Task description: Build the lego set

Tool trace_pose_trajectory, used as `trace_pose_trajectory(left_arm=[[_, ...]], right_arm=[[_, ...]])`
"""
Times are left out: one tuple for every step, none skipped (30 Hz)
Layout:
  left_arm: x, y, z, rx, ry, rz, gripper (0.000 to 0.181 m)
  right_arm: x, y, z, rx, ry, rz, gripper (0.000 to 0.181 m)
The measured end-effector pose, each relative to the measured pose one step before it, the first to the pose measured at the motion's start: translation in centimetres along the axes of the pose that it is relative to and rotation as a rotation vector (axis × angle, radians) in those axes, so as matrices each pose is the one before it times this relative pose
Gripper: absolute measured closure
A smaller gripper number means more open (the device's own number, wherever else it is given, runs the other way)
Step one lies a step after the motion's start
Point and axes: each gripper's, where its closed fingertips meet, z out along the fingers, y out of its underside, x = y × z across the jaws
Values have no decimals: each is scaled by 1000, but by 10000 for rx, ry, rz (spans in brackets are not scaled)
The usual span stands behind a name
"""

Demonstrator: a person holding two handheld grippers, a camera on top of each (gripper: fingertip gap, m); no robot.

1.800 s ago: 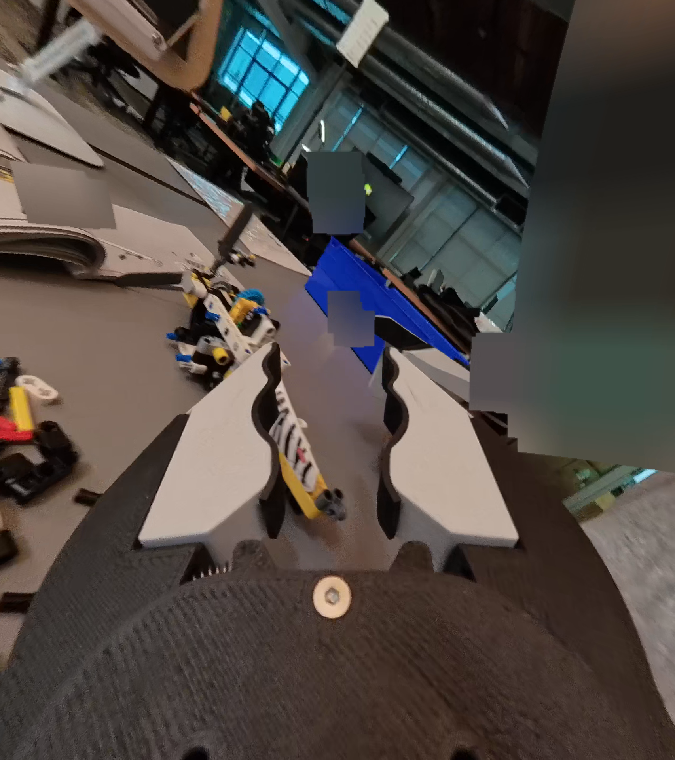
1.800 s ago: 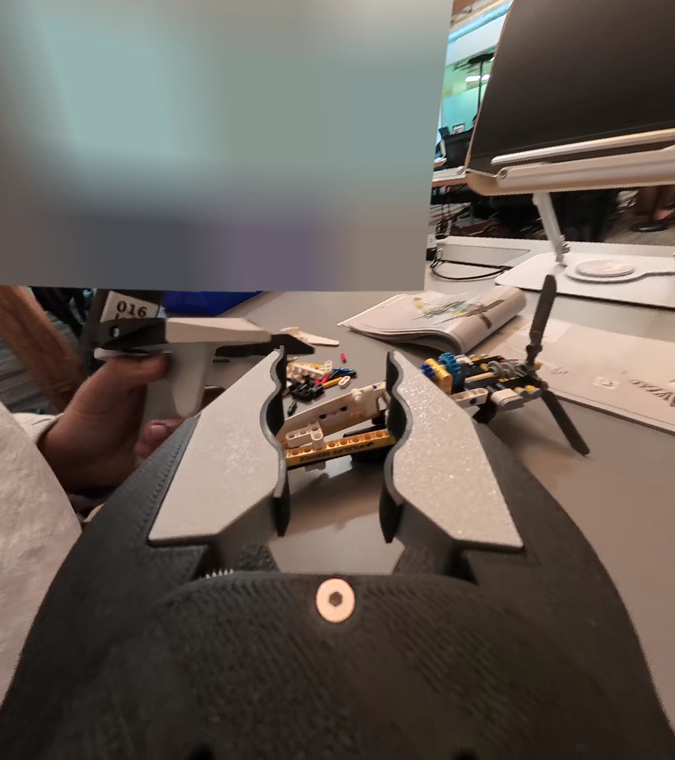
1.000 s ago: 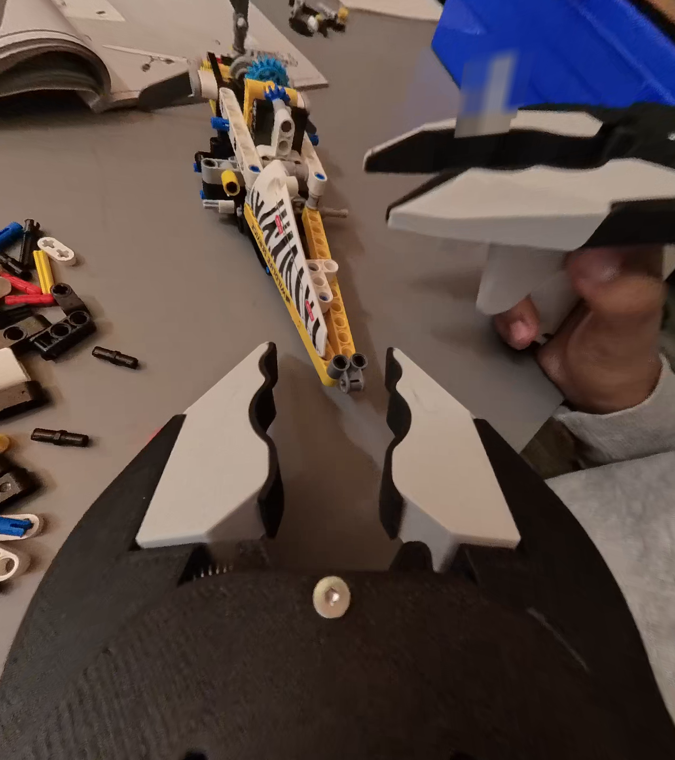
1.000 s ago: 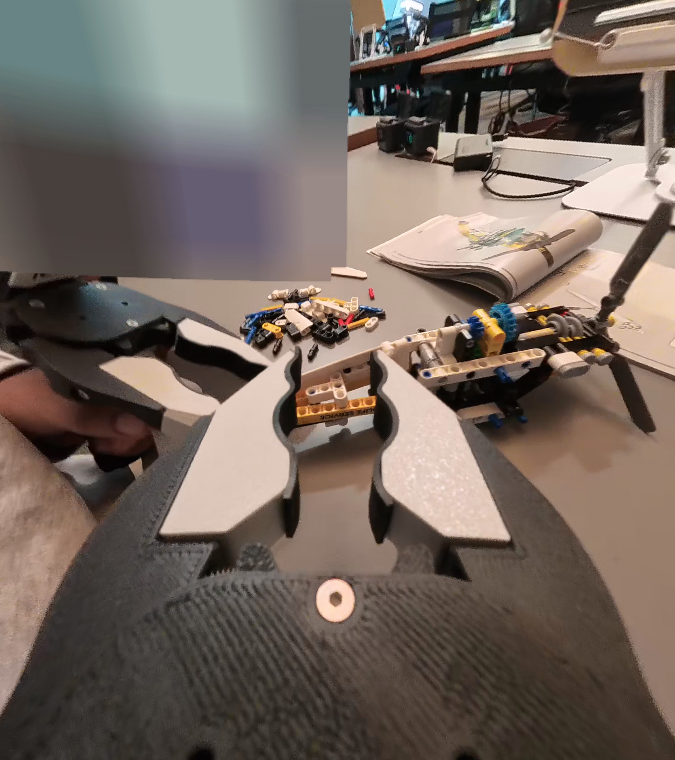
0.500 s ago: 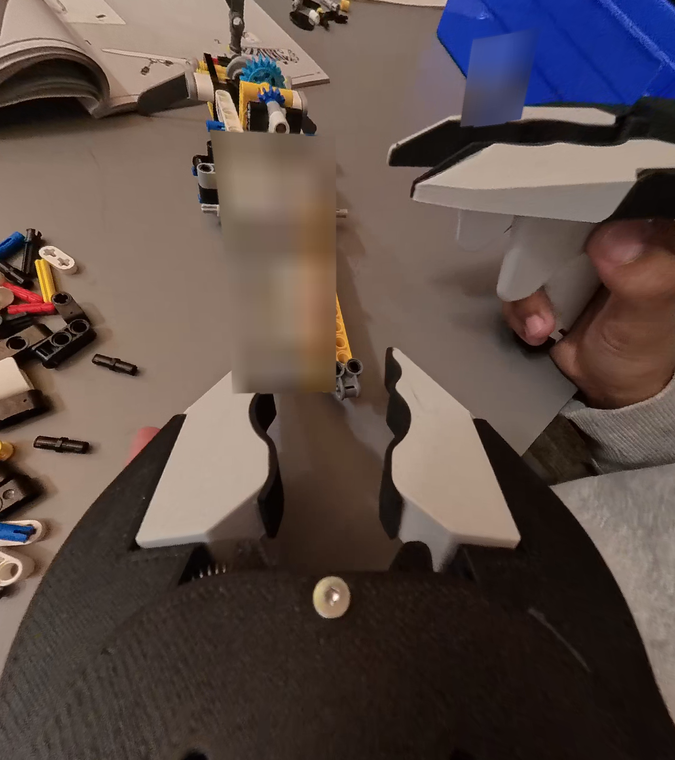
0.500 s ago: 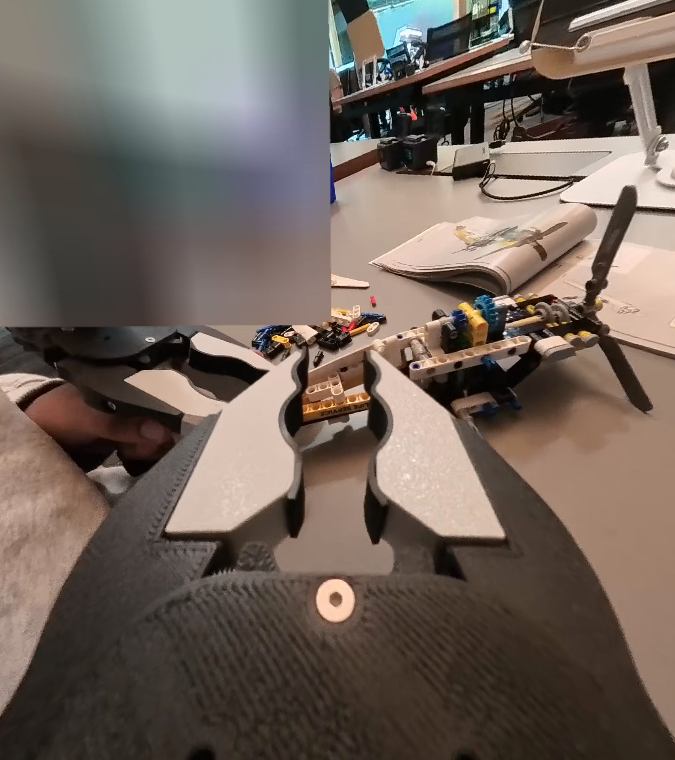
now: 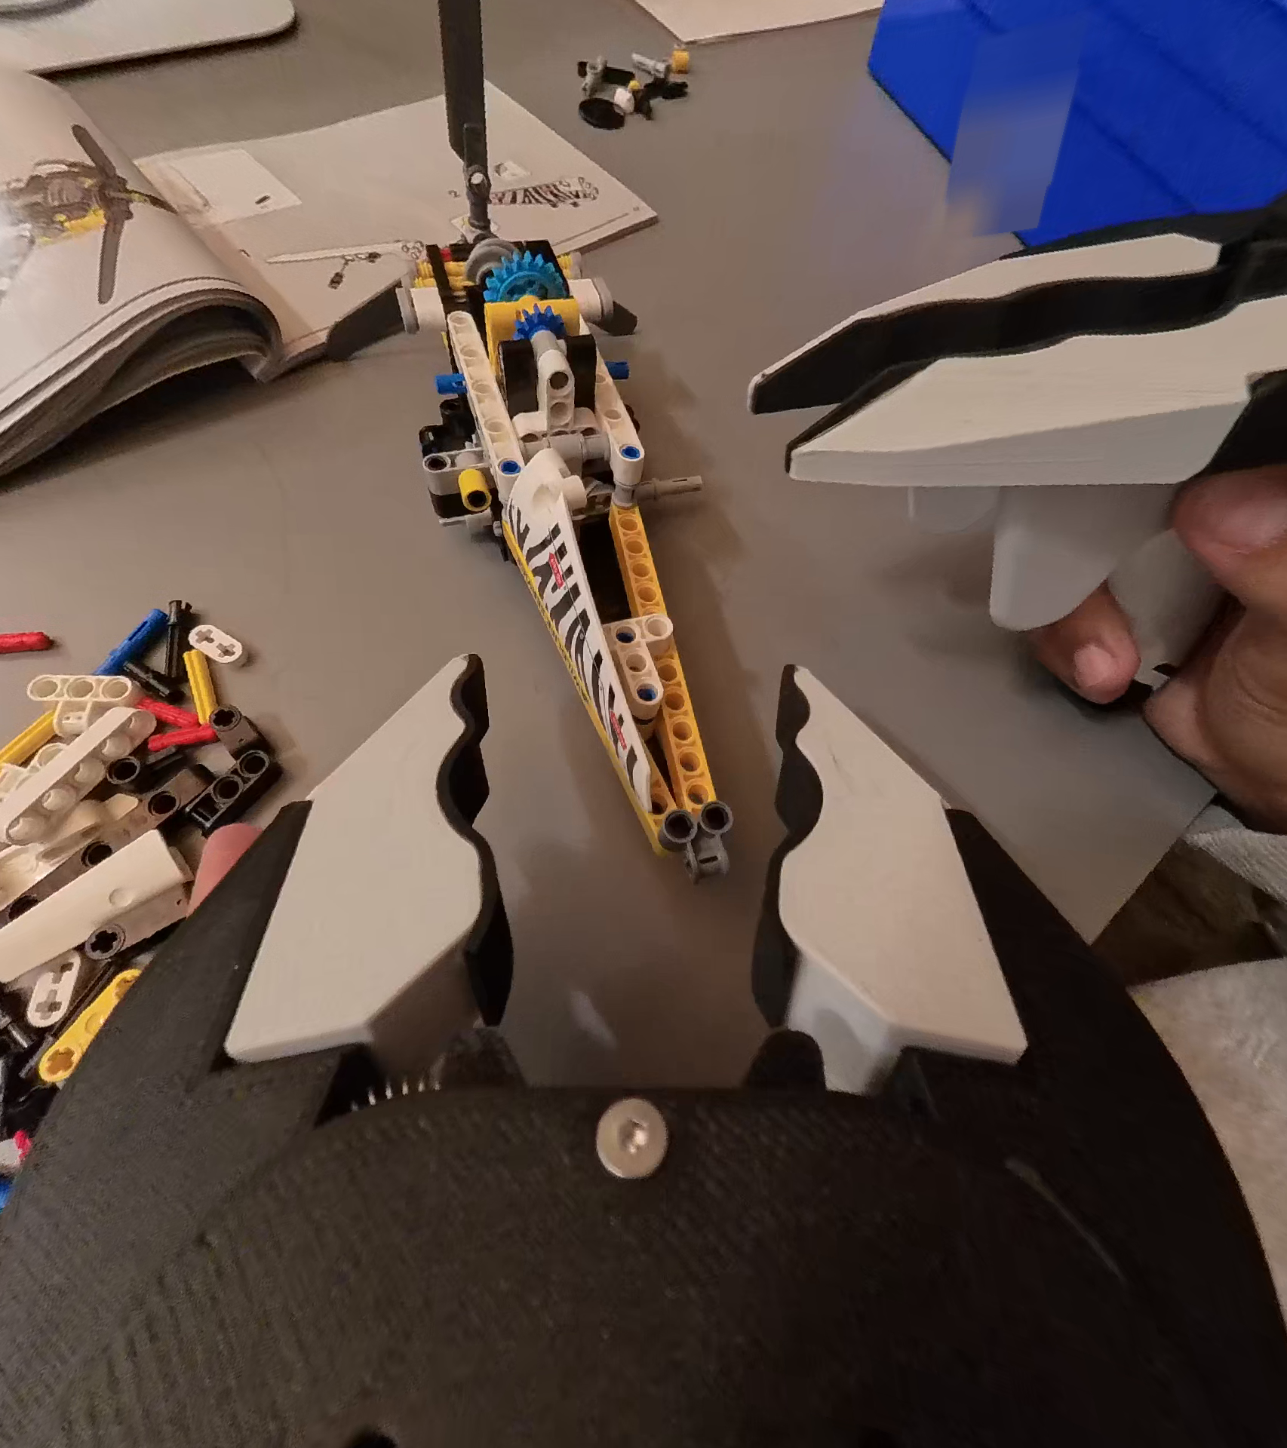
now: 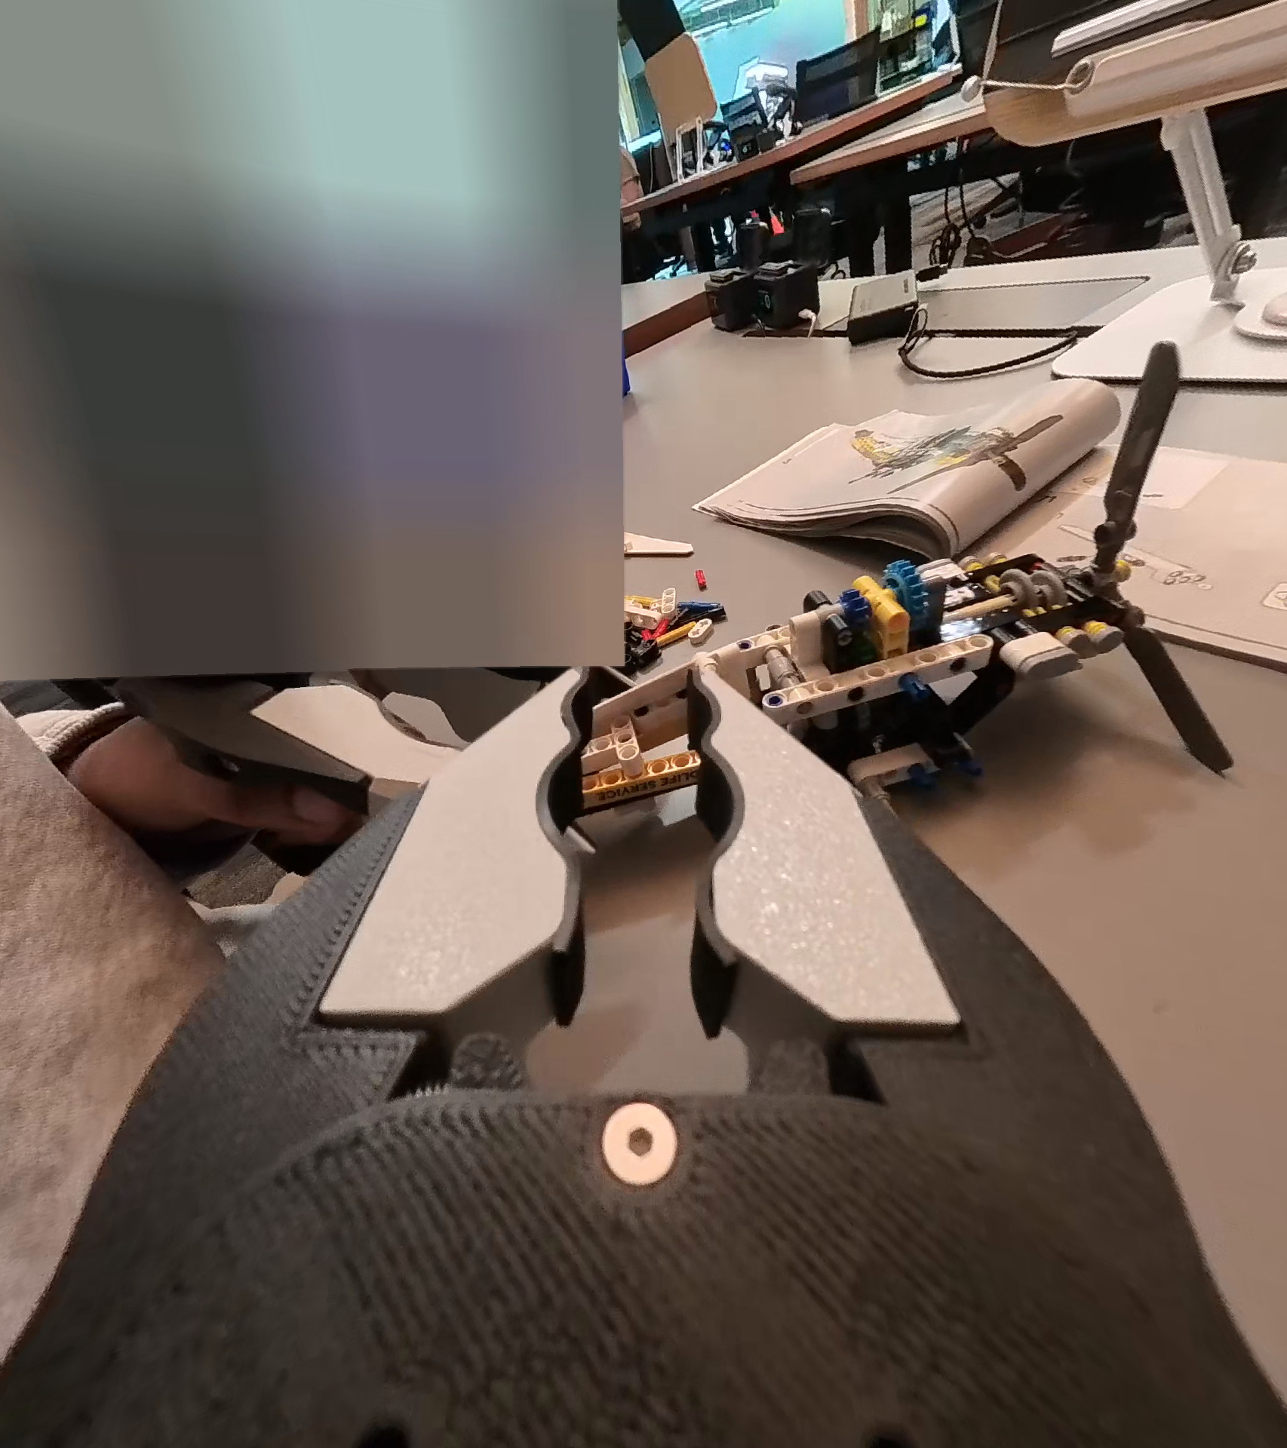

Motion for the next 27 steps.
trace_pose_trajectory(left_arm=[[-33, 61, 103, -64, -15, -21, 109], [-54, 71, 94, -76, -11, -34, 109], [-46, 77, 119, -79, -2, -43, 110], [-33, 67, 105, -76, 16, -53, 111], [-52, 89, 129, -92, 31, -78, 113], [-56, 105, 138, -105, 51, -111, 114], [-58, 63, 122, -74, 64, -132, 115], [-76, 22, 74, -38, 58, -132, 116], [-67, -6, 39, -10, 39, -107, 118], [-23, -19, -5, 9, 31, -57, 120], [32, -12, -28, 21, 29, 1, 123], [57, -48, -36, 35, 12, 44, 129], [16, -24, -33, 29, -38, 51, 133], [7, -37, -37, 32, -45, 53, 136], [80, -43, -31, 37, 4, 67, 138], [65, -19, -21, 23, 3, 58, 141], [93, -12, -18, 11, 24, 57, 146], [19, -2, -8, -1, -20, 39, 148], [-8, 5, 8, -2, -24, 23, 148], [-1, -6, -12, 8, -15, 8, 149], [-29, -25, -24, 18, -18, -5, 149], [-46, -25, -18, 23, -26, -17, 150], [11, -17, -22, 17, 17, -13, 151], [39, 0, -11, 5, 35, -3, 152], [45, -2, -1, 5, 31, 8, 152], [38, -6, -5, 3, 19, 17, 152], [49, 5, -9, -2, 16, 26, 152]], right_arm=[[-11, -47, -43, 39, -27, 24, 161], [-1, -33, -29, 28, -31, 36, 162], [6, -40, -27, 24, -23, 46, 163], [24, -41, -33, 33, -14, 43, 164], [15, -69, -59, 56, -8, 25, 164], [24, -109, -80, 79, 9, 7, 165], [6, -114, -91, 92, 15, -3, 165], [20, -115, -94, 88, 16, 0, 165], [32, -108, -82, 76, 17, 13, 165], [37, -76, -58, 59, 9, 28, 165], [39, -53, -48, 42, -1, 37, 165], [30, -39, -34, 32, -2, 39, 165], [29, -41, -25, 26, -4, 32, 164], [25, -30, -20, 22, 2, 21, 164], [15, -16, -16, 17, 5, 12, 164], [7, -14, -1, 8, 4, 6, 164], [8, -2, 1, 2, 5, 0, 164], [4, 7, 5, -4, 6, -3, 164], [0, 13, 9, -7, 7, -4, 164], [10, 10, 8, -8, 7, -2, 164], [8, 11, 8, -9, 6, 1, 164], [2, 11, 16, -7, 7, 1, 164], [10, 11, 8, -9, 8, 2, 164], [13, 17, 10, -15, 7, 4, 164], [1, 25, 28, -21, 3, 4, 164], [9, 40, 31, -26, 1, 2, 164], [-4, 41, 33, -33, -3, 0, 164]])
